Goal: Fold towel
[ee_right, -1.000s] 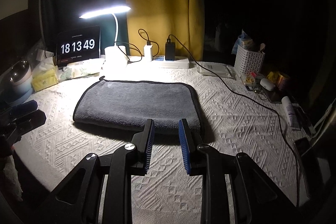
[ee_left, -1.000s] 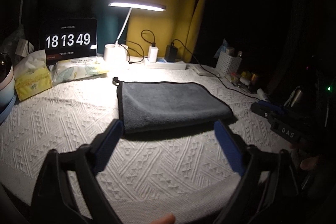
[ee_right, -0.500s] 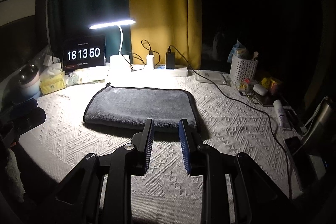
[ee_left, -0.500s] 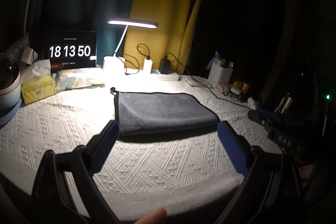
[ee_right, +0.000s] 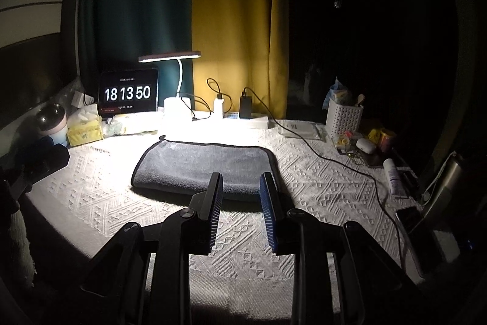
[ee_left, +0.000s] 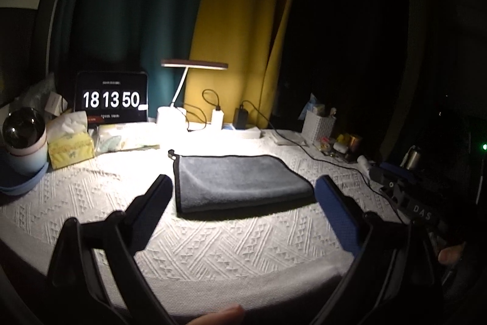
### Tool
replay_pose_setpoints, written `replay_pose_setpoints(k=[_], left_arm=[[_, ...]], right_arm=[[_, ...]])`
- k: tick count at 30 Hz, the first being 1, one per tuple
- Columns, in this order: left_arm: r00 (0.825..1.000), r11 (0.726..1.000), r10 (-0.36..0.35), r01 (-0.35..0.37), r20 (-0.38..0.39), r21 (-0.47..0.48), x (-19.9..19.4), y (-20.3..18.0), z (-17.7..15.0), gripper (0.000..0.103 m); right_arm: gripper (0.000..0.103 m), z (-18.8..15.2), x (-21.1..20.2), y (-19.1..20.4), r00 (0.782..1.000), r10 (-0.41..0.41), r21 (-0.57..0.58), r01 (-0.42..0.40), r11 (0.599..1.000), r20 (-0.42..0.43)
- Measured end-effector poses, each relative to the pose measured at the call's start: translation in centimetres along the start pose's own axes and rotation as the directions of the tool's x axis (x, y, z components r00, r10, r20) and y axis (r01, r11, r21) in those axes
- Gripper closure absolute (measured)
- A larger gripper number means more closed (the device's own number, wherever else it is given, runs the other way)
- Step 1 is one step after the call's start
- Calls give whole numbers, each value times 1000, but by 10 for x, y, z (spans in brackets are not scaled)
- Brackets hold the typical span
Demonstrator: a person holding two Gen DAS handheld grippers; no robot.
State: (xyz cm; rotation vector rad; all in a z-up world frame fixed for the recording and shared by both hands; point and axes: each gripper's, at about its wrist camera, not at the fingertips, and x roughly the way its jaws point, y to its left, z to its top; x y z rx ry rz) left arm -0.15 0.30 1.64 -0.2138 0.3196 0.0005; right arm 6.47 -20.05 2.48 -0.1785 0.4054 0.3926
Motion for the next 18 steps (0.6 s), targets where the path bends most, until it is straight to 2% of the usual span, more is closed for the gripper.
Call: replay_pose_setpoints(k=[7, 9, 11, 18], left_arm=[[999, 999, 4, -5, 40, 34, -17, -8, 4, 7], [998, 999, 2, -4, 60, 42, -24, -10, 5, 7], [997, 999, 0, -5, 82, 53, -30, -13, 6, 7], [991, 996, -11, -1, 134, 85, -49, -23, 9, 7]], right_arm=[[75, 1, -17, 0, 1000, -9, -6, 9, 1000, 24], [73, 2, -23, 0, 999, -9, -7, 9, 1000, 33], [66, 3, -27, 1, 999, -6, -8, 7, 1000, 41], [65, 5, -46, 5, 997, -3, -12, 4, 1000, 75]])
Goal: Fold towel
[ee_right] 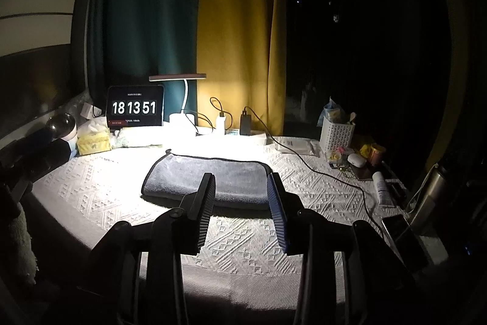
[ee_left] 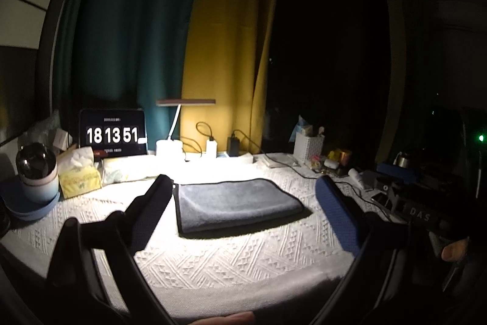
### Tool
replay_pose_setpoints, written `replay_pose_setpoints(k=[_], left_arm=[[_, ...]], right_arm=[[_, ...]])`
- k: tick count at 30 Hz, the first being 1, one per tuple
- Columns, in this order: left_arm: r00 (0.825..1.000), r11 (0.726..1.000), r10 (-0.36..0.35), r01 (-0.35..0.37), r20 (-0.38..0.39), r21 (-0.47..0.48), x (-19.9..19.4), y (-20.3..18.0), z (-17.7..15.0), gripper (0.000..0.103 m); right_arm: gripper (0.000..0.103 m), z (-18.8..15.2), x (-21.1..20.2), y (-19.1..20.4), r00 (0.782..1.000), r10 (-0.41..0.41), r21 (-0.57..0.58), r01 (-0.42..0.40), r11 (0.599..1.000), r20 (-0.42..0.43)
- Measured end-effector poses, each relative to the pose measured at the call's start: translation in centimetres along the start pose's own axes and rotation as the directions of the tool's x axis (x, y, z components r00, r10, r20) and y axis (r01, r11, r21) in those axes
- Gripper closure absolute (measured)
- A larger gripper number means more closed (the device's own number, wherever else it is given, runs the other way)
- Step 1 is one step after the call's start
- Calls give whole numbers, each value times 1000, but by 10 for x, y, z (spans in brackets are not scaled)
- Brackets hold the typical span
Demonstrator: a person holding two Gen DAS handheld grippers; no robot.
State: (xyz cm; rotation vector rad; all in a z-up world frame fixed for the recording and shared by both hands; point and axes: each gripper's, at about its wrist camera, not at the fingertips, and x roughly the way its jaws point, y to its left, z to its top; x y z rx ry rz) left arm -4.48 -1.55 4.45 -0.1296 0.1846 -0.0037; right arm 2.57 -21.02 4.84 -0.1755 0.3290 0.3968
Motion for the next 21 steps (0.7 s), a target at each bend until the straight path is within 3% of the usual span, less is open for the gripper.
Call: replay_pose_setpoints(k=[5, 9, 12, 16, 21], left_arm=[[999, 1000, -1, 1, 44, 4, -13, -2, 4, 7], [994, 997, 58, -62, 94, 49, -26, -11, 5, 7], [991, 996, 60, -67, 123, 61, -34, -13, 6, 7], [991, 998, 48, -54, 127, 41, -40, -11, 6, 7], [993, 998, 43, -47, 111, 31, -42, -10, 5, 7]], right_arm=[[65, 1, -13, 4, 1000, 6, -3, -6, 1000, 22], [64, 1, -24, 5, 999, 4, -1, -4, 1000, 37], [55, 0, -32, 6, 999, 8, 0, -8, 1000, 47], [48, 0, -41, 12, 998, 7, -8, -6, 1000, 65], [46, 0, -44, 14, 998, 15, 1, -15, 1000, 68]])
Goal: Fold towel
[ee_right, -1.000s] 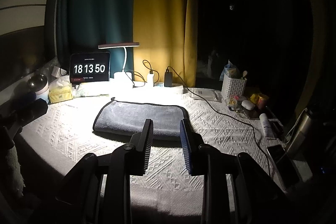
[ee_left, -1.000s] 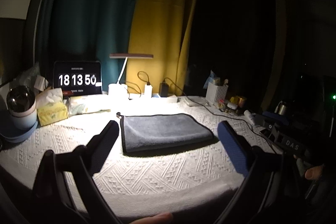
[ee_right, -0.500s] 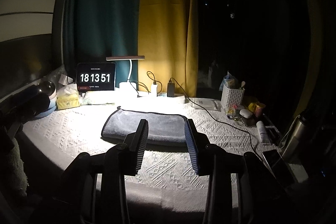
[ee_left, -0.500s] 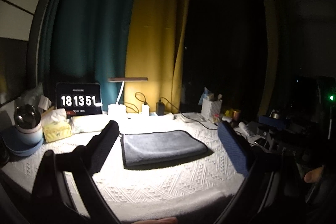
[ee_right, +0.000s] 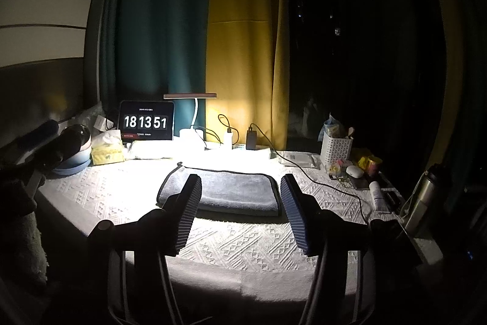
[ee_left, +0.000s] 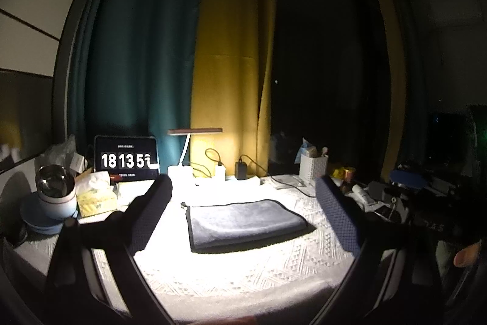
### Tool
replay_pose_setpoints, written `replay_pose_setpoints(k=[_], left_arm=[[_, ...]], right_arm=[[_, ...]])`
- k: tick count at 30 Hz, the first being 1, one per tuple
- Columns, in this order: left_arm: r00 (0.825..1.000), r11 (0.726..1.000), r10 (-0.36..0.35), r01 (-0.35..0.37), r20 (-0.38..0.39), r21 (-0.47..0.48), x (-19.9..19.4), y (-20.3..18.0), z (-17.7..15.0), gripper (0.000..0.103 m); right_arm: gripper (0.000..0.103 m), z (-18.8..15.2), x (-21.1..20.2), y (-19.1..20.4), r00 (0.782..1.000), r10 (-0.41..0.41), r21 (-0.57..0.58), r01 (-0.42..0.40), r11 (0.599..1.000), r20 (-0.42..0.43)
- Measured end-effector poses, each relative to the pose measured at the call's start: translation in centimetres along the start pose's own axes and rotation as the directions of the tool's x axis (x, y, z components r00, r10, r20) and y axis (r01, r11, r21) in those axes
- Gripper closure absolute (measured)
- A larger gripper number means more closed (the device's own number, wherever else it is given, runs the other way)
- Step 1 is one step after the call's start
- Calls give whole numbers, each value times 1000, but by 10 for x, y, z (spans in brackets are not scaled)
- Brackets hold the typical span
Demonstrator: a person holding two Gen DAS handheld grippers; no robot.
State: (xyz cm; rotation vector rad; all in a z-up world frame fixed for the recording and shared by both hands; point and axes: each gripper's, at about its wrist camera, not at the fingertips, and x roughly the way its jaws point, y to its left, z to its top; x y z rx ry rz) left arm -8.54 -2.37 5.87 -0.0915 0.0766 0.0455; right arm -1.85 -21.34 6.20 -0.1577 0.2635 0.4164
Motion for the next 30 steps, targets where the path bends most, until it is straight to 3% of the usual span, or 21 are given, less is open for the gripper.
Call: replay_pose_setpoints(k=[30], left_arm=[[999, 1000, 16, -17, -30, -24, 9, 2, -4, 7]], right_arm=[[45, -6, 11, -1, 999, 3, 17, -2, 1000, -34]])
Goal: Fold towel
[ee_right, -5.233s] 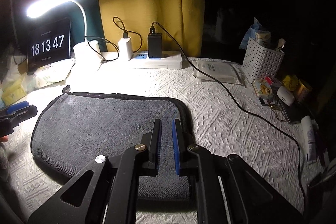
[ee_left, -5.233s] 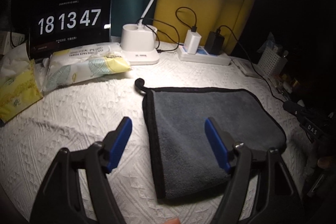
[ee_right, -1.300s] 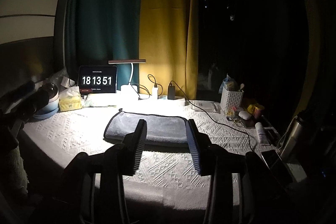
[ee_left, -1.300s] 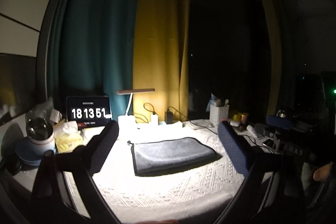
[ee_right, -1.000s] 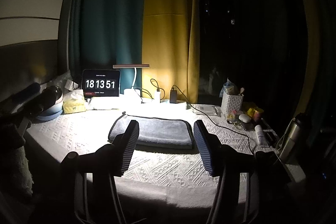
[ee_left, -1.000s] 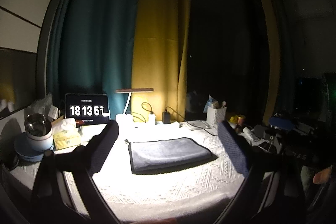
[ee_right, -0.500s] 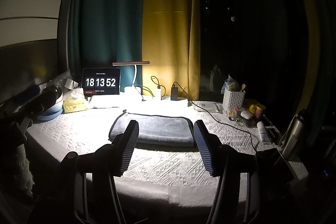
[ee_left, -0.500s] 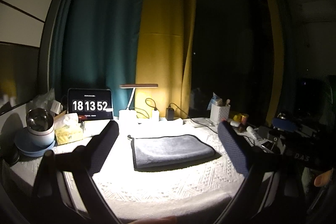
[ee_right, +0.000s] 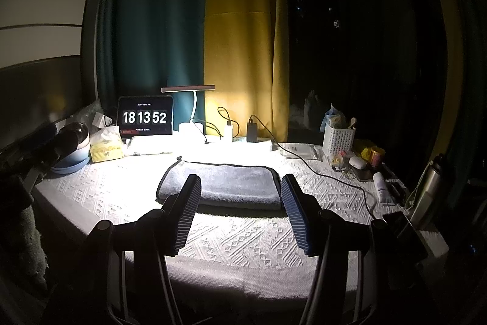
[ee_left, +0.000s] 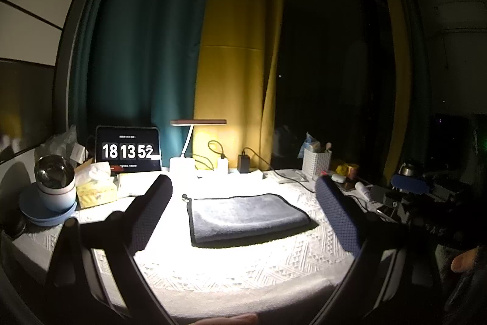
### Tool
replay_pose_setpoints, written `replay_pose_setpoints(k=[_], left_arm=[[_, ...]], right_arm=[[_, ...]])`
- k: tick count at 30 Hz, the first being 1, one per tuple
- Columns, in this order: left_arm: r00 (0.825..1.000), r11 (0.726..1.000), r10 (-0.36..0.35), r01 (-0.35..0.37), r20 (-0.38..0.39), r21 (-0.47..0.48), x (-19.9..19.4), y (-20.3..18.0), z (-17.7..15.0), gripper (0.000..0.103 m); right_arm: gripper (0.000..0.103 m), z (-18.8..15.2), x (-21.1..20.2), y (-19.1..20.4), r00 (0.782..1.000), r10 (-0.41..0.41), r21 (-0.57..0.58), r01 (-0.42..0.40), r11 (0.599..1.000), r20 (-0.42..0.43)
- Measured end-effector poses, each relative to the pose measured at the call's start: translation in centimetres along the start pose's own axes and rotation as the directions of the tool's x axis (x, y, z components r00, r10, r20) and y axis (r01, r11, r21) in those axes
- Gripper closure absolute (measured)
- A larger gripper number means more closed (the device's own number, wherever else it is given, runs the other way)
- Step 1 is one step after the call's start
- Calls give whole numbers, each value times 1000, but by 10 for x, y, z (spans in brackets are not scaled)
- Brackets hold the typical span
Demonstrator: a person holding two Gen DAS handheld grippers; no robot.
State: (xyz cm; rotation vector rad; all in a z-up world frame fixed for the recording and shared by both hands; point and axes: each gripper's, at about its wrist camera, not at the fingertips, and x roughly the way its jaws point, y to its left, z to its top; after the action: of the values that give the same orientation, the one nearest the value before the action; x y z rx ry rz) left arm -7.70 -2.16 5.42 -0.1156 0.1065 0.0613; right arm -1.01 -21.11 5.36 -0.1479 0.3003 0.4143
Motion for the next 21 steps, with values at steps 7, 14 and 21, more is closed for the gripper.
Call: replay_pose_setpoints(k=[7, 14, 21], left_arm=[[1000, 1000, -2, 2, -2, -1, 1, 0, 0, 7], [1000, 1000, -1, 1, -5, -5, 1, -1, -1, 7], [1000, 1000, 0, 0, -5, -5, 1, -1, -2, 7]], right_arm=[[45, 0, 2, 2, 1000, 1, 1, -1, 1000, -4], [45, 0, 2, 2, 1000, 1, 1, -1, 1000, -5], [45, -1, 2, 1, 1000, 1, 2, -1, 1000, -6]])
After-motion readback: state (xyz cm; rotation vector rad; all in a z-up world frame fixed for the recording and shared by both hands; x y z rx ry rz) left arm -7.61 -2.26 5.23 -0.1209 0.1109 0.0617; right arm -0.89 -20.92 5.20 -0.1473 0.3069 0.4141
